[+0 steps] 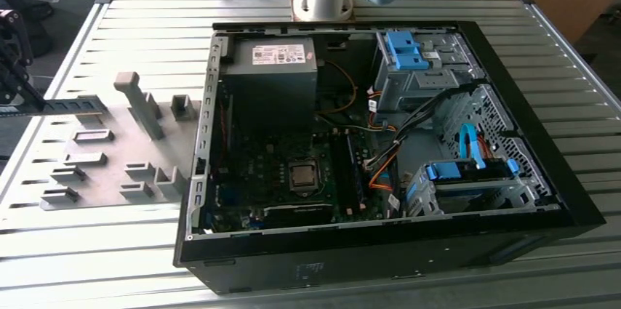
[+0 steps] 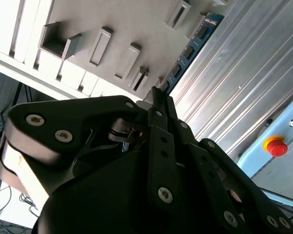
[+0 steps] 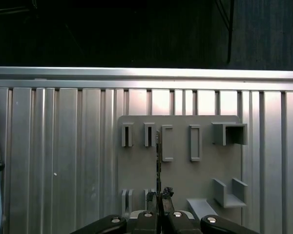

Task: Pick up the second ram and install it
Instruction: 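Pick up the second ram and move it above second insertion slot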

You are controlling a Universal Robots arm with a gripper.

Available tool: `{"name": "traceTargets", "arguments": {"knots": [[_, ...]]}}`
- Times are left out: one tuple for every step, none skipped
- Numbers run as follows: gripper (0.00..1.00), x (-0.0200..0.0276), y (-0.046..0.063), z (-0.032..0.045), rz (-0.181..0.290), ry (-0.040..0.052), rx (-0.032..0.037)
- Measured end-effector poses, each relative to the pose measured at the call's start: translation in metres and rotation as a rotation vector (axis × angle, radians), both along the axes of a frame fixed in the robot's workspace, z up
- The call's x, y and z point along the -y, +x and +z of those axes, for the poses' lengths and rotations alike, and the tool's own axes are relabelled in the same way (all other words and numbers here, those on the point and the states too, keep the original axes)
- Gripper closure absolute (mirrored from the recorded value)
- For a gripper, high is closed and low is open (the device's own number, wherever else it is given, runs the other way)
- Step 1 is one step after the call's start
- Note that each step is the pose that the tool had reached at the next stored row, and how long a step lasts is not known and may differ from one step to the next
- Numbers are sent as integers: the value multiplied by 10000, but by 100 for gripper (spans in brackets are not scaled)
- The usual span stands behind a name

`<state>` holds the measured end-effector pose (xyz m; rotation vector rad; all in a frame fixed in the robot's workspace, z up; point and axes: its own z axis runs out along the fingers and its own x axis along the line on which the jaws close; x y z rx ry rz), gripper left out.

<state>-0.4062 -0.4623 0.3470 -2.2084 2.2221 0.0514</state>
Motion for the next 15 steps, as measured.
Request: {"name": "traceTargets", "arguments": {"knots": [[86, 0, 0, 12, 0, 0, 0], [86, 0, 0, 25, 0, 0, 0], [86, 0, 0, 38, 0, 0, 0], [86, 0, 0, 51, 0, 0, 0], [86, 0, 0, 64, 0, 0, 0], [86, 0, 0, 77, 0, 0, -1], [86, 0, 0, 90, 0, 0, 0], [86, 0, 0, 145, 0, 0, 0], [86, 0, 0, 157, 0, 1, 1], [86, 0, 0, 170, 0, 0, 0], [86, 0, 0, 183, 0, 0, 0], [86, 0, 0, 196, 0, 0, 0], [86, 0, 0, 208, 0, 0, 0], [86, 0, 0, 222, 0, 0, 0], [86, 0, 0, 237, 0, -1, -1]]}}
